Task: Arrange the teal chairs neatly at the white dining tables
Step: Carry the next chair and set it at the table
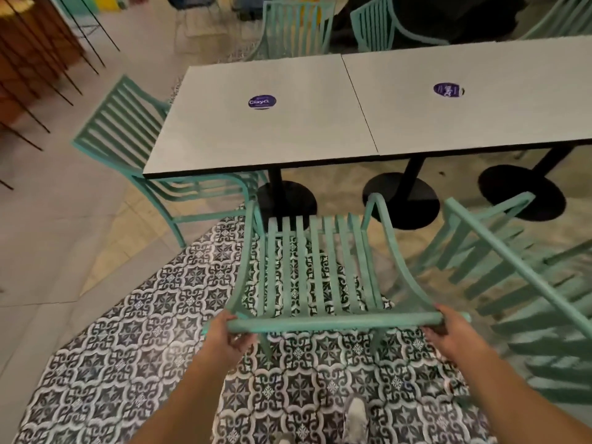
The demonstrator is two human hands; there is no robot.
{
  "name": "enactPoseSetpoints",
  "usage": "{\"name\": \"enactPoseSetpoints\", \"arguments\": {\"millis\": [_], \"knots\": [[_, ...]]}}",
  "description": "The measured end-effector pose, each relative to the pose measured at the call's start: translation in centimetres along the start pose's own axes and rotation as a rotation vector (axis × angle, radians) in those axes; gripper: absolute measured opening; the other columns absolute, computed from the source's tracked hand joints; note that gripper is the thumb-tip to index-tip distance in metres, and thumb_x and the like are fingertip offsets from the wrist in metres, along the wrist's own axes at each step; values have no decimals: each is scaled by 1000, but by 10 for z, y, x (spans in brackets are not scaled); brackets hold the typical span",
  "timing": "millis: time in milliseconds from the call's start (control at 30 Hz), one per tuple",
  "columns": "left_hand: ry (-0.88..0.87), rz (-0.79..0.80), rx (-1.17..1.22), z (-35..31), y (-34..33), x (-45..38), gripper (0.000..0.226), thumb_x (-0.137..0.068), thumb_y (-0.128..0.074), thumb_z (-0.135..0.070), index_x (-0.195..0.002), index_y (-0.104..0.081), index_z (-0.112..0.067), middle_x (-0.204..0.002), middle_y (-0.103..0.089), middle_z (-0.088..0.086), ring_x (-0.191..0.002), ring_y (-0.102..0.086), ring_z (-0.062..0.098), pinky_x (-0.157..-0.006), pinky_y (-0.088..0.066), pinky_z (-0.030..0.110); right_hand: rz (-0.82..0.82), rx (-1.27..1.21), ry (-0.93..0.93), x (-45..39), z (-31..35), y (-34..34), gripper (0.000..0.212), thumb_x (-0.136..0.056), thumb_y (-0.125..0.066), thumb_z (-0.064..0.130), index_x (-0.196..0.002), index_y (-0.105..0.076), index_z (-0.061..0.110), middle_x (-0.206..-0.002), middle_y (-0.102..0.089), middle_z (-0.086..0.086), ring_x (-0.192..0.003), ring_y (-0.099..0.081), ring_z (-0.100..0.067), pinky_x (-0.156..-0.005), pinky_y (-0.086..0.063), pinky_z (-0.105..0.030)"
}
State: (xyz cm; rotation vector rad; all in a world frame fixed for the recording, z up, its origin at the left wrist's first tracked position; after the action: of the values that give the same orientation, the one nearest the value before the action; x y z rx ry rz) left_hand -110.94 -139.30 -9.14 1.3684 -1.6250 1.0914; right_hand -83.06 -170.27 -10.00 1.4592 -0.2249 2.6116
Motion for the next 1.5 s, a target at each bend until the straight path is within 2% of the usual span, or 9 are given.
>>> {"name": "enactPoseSetpoints", "arguments": {"millis": [167,333,467,600,733,933,1067,1200,1500], "knots": [[32,-24,-61,-15,-29,-13,35,-93,-59,-23,-121,-57,-3,-107,-64,24,-74,-71,36,-44,-56,39,78,22,-6,-45,27,-22,12,-94,-58,16,-85,-54,10,-135,-52,-18,-103,-53,-28,-94,-48,-41],[-4,-37,-64,-27,-57,-27,27,-95,-55,-18,-117,-57,-2,-116,-61,27,-89,-68,38,-46,-58,42,72,50,-11,-85,50,-32,35,-86,-68,22,-116,-58,5,-124,-61,-17,-99,-62,-30,-61,-58,-42],[-14,-17,-58,-41,-74,-36,29,-95,-56,-19,-119,-55,-2,-114,-61,27,-90,-68,37,-45,-57,41,35,68,38,-69,68,-53,32,-90,-64,20,-119,-55,8,-115,-57,-15,-86,-59,-27,-37,-52,-29],[-9,-21,-38,-50,-85,-41,32,-93,-58,-20,-121,-53,-4,-112,-61,25,-88,-67,38,-43,-56,42,78,74,-14,-65,73,-70,26,-92,-61,17,-116,-56,7,-112,-58,-16,-90,-60,-29,-51,-58,-39],[-13,-38,-29,-58,-90,-46,30,-93,-57,-16,-120,-53,-5,-106,-61,26,-86,-66,38,-50,-58,48,86,59,-38,-64,77,-80,20,-91,-62,16,-108,-58,6,-107,-59,-17,-90,-61,-29,-51,-58,-38],[-27,-32,-46,-59,-93,-47,26,-95,-52,-17,-119,-53,-7,-114,-60,26,-97,-66,39,-59,-56,56,54,35,-44,-72,79,-81,26,-87,-67,18,-110,-59,8,-117,-60,-18,-102,-63,-33,-85,-56,-45],[-24,-45,-51,-59,-93,-45,26,-95,-54,-18,-117,-52,-6,-113,-60,25,-97,-66,38,-57,-55,57,48,14,-38,-72,78,-81,26,-87,-67,19,-109,-59,8,-117,-60,-18,-103,-63,-33,-89,-54,-47],[-10,-55,-52,-58,-94,-43,20,-96,-54,-20,-109,-53,-5,-108,-60,24,-95,-66,38,-54,-54,55,43,6,-36,-71,78,-81,31,-88,-65,17,-116,-57,5,-116,-61,-18,-102,-63,-32,-85,-56,-45],[-8,-32,-22,-53,-98,-48,27,-95,-53,-17,-119,-51,-5,-112,-60,24,-95,-66,38,-57,-57,52,60,23,-26,-62,90,-85,27,-89,-65,15,-113,-57,5,-114,-60,-17,-99,-63,-30,-48,-58,-37]]}}
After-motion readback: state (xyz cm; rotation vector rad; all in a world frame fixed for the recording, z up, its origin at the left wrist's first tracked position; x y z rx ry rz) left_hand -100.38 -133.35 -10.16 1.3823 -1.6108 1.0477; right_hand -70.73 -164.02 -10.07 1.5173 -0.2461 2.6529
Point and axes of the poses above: each hand's wrist, its own x-axis away from the middle knuckle, its own y-axis out of the back of the hand, z = x × y, the point moved 6 cm from there along -x, towards the middle knuckle
